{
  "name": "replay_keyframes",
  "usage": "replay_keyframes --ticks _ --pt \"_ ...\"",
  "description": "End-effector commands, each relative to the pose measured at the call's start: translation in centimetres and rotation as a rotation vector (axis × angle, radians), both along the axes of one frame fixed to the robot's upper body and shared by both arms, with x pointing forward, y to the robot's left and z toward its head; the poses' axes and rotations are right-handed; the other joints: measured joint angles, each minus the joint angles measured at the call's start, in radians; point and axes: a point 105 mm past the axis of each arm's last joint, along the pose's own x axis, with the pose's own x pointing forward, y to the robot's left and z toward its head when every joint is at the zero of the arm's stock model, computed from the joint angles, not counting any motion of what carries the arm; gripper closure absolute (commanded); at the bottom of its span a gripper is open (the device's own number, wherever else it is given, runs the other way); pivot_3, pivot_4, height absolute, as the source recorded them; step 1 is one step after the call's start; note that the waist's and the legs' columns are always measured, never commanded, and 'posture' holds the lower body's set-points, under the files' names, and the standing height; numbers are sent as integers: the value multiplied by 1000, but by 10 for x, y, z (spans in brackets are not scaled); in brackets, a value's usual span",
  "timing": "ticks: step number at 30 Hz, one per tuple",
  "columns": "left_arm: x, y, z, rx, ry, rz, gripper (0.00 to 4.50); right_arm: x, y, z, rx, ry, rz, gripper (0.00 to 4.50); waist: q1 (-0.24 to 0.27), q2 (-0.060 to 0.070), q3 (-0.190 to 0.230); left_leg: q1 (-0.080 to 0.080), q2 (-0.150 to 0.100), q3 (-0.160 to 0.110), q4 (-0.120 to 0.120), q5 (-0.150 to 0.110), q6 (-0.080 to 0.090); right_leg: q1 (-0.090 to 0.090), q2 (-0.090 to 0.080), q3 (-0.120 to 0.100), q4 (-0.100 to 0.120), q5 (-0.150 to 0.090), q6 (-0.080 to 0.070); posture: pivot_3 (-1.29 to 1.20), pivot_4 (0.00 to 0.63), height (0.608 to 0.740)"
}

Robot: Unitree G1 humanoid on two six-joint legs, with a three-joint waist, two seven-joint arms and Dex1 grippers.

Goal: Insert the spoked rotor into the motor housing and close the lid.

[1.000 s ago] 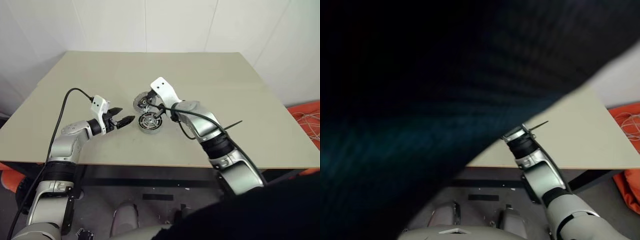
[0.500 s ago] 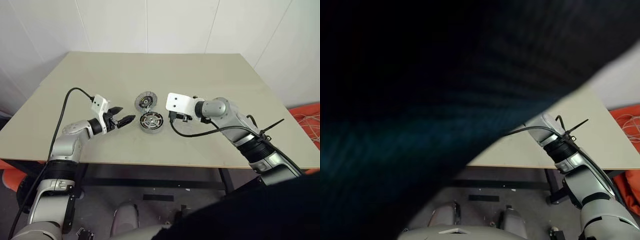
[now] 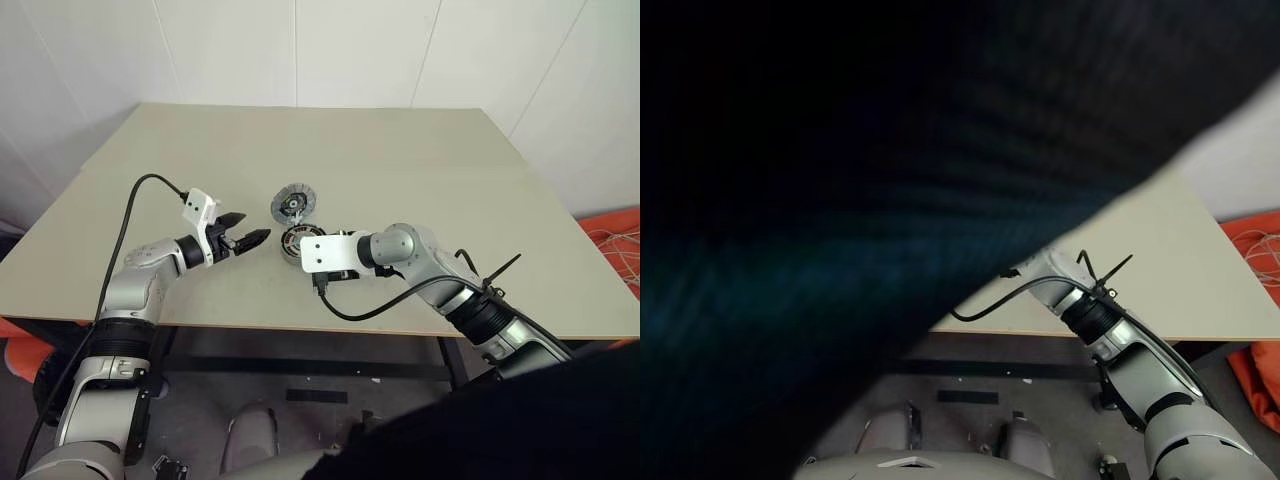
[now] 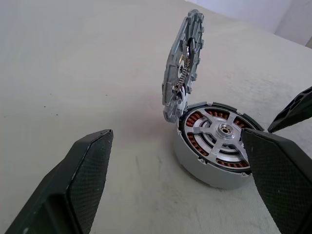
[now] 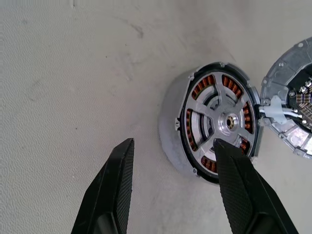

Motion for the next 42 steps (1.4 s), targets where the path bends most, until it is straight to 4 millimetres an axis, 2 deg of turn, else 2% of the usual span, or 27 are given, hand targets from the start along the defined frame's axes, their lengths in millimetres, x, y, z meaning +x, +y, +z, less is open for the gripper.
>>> replay_keyframes --ticks 1,6,11,22,31,41,42 --pt "0 1 15 3 -59 3 54 7 2 10 4 -28 7 1605 0 0 0 0 0 0 0 0 0 0 0 0 0 0 0 0 0 740" --pt "0 -2 13 -7 -58 4 54 15 -4 4 -52 -22 19 1605 -1 0 0 1 0 0 0 0 0 1 0 0 0 0 0 0 0 740" --pt "-2 -3 10 -15 -53 8 54 27 -9 8 -90 -40 29 1605 -6 0 0 1 0 0 0 0 0 1 0 0 0 0 0 0 0 740" --pt "-3 -3 8 -27 -53 25 54 26 -15 5 -177 -45 117 1605 -21 0 0 0 0 0 1 -1 2 1 0 0 0 0 0 0 0 740" --pt "-5 -4 6 -34 -51 27 54 42 -12 7 -196 -66 103 1605 -24 0 0 0 0 0 2 -1 2 1 0 0 0 0 0 0 0 740" --pt "-4 -2 8 -27 -54 29 54 35 -5 0 -171 -45 116 1605 -23 0 0 -1 0 0 3 -3 5 1 0 0 0 0 0 0 0 740" --pt "-4 -2 8 -27 -54 30 54 34 -5 -1 -171 -41 118 1777 -23 0 0 -1 0 0 3 -3 5 1 0 0 0 0 0 0 0 740"
